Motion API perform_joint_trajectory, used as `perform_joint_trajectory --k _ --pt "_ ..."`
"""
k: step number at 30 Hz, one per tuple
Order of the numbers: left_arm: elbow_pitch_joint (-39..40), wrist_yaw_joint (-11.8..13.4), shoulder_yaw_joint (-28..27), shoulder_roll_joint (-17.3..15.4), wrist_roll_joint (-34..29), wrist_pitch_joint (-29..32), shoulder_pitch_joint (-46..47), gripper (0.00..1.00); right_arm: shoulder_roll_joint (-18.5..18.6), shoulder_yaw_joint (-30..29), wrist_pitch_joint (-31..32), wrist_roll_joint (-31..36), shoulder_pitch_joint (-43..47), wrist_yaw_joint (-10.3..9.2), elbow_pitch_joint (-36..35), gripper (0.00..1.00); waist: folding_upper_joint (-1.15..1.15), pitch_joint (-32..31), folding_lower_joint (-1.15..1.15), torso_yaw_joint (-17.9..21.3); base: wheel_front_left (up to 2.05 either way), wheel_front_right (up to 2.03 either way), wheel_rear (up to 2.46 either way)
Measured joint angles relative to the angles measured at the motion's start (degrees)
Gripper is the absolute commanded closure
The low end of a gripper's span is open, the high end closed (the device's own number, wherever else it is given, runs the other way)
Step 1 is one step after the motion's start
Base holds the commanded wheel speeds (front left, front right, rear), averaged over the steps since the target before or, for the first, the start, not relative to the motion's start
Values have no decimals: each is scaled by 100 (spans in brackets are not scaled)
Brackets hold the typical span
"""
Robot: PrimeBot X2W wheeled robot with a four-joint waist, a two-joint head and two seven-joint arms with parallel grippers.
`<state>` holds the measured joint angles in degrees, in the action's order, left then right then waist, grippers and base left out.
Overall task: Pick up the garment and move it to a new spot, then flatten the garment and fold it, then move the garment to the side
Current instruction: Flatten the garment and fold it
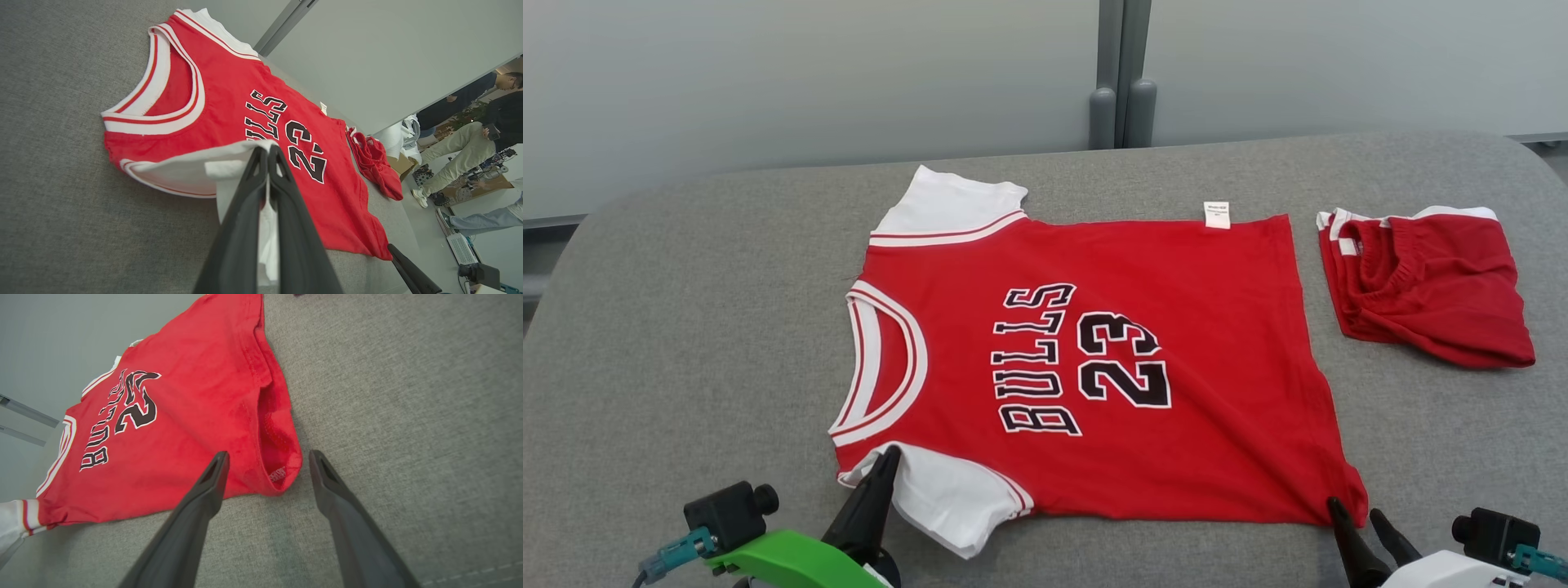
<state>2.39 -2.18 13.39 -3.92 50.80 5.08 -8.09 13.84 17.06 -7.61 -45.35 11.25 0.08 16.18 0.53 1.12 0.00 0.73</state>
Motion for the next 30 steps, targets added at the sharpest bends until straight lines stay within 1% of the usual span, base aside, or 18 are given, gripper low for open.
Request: perform_joint_trajectory --k 3,5,13,14,15,16,17,18,19,22,24,26,30 --pt "-2 1 93 -1 3 62 -18 100 -153 -40 45 -164 -1 35 123 0 0 -8 0 8 0 0 0" --pt "-2 0 188 4 3 121 -18 100 -171 -64 46 -209 0 40 215 0 0 -13 0 -15 0 0 0" --pt "15 11 194 7 3 144 -79 100 -259 -113 110 -326 -24 97 455 0 0 -24 0 -140 0 0 0" --pt "22 11 194 7 3 145 -94 100 -264 -112 110 -326 -30 120 470 5 0 -23 0 -153 0 0 0" --pt "33 16 187 7 3 144 -118 100 -263 -90 112 -326 -45 142 486 21 0 -21 0 -165 0 0 0" --pt "35 19 179 7 3 144 -142 100 -263 -75 112 -326 -71 151 499 44 0 -19 0 -171 0 0 0" --pt "38 19 174 7 3 144 -153 100 -265 -65 111 -324 -106 178 513 53 0 -16 0 -174 0 0 0" --pt "47 20 172 7 3 144 -156 100 -261 -64 110 -308 -149 191 522 58 0 -14 0 -177 0 0 0" --pt "64 21 170 7 3 144 -157 100 -256 -66 107 -300 -181 194 522 66 0 -12 0 -179 0 0 0" --pt "123 65 149 7 3 142 -161 100 -236 -75 102 -299 -263 237 538 80 0 -2 0 -179 0 0 0" --pt "169 67 110 5 3 119 -176 100 -211 -64 102 -263 -293 243 546 100 0 11 0 -162 0 0 0" --pt "186 67 93 5 3 115 -190 100 -183 -77 54 -249 -313 245 547 100 0 26 0 -138 0 0 0" --pt "229 69 42 5 3 83 -191 100 -158 -177 -12 -296 -380 322 488 100 0 60 0 -92 0 0 0"
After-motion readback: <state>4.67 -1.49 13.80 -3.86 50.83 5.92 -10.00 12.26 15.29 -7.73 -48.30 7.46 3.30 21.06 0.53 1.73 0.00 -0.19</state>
